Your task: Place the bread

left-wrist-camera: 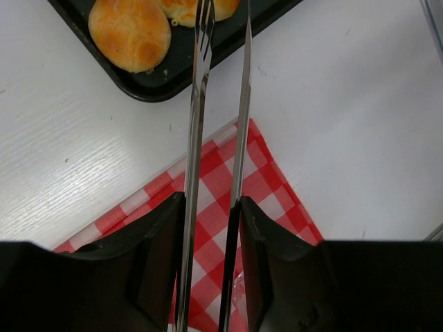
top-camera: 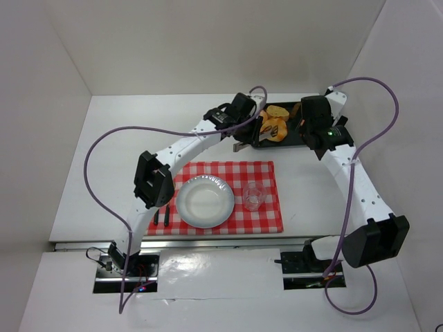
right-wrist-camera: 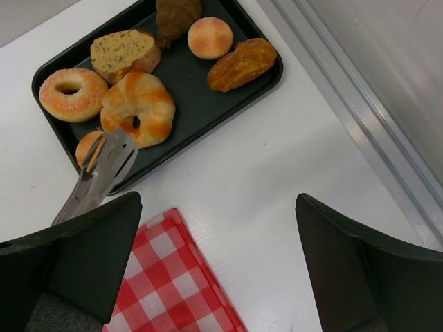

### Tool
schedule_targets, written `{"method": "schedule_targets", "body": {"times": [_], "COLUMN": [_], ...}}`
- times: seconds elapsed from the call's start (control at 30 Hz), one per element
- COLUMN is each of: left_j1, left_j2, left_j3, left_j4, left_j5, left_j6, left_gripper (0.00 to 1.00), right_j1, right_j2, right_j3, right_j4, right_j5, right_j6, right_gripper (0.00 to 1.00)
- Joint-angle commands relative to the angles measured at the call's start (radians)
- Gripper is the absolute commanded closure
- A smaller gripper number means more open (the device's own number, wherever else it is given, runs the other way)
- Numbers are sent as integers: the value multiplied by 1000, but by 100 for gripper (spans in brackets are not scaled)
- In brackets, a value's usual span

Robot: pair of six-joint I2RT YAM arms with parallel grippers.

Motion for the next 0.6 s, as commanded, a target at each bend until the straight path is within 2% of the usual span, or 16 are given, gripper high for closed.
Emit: {"method": "schedule_targets", "body": {"times": [0.0, 0.1, 0.33, 0.57], "left_j1": [-46, -58, -95, -116], "left_j2": [32, 81, 137, 171], "left_j3": [91, 143, 186, 205], "left_j4": [12, 12, 34, 61], "left_j5": [-102, -145, -250, -281], "left_j6": [-79, -89, -52, -29], "left_gripper": [52, 47, 47, 46], "right_j1": [-19, -19, -37, -47], "right_j2": [-43, -43, -61, -61], "right_j3": [17, 8, -1, -1], "right_j4": [-7, -7, -7, -7], "right_j5": [-9, -18, -38, -56], "right_j6": [-2, -11, -11, -20], "right_gripper": [1, 1, 1, 1]}}
